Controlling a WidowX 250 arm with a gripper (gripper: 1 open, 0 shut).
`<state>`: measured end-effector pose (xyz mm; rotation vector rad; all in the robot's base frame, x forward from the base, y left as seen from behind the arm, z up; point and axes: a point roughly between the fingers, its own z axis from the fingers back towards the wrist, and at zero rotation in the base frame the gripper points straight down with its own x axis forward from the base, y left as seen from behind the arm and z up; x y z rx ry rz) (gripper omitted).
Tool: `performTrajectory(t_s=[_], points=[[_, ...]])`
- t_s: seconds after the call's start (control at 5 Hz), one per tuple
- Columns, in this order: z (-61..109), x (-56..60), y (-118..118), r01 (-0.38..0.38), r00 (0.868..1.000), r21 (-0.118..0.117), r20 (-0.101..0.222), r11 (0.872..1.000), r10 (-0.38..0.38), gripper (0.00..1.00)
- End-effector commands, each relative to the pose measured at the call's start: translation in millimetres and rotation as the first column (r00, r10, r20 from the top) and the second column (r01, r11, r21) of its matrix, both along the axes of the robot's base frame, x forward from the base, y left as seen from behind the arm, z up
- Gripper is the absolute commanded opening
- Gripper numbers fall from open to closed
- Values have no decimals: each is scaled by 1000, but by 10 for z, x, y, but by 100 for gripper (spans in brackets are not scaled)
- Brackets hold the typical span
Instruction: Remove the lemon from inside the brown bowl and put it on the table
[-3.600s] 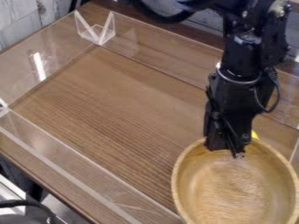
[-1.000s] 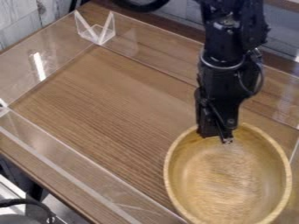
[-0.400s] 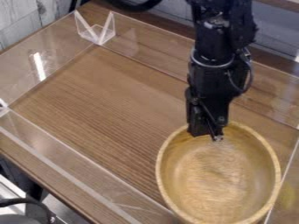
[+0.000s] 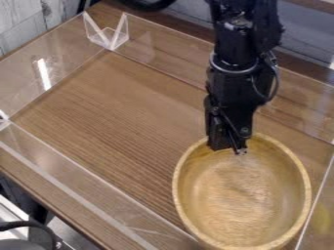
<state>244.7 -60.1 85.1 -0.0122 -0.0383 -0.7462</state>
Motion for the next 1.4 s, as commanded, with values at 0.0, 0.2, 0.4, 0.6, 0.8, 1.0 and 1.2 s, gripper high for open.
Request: performTrajectory(t_s=[0.0,0.2,0.4,0.6,0.8,1.0,1.2], points=[[196,129,21,-17,997,-14,78,1000,18,0],[204,145,45,-28,996,-14,81,1000,29,0],[211,165,70,-39,996,-13,84,999,40,0],[211,194,112,-52,995,-11,87,999,53,0],[221,229,159,-70,993,-7,90,997,71,0],[225,259,207,-85,992,-1,91,996,84,0],[232,282,252,-95,991,8,93,995,94,0]])
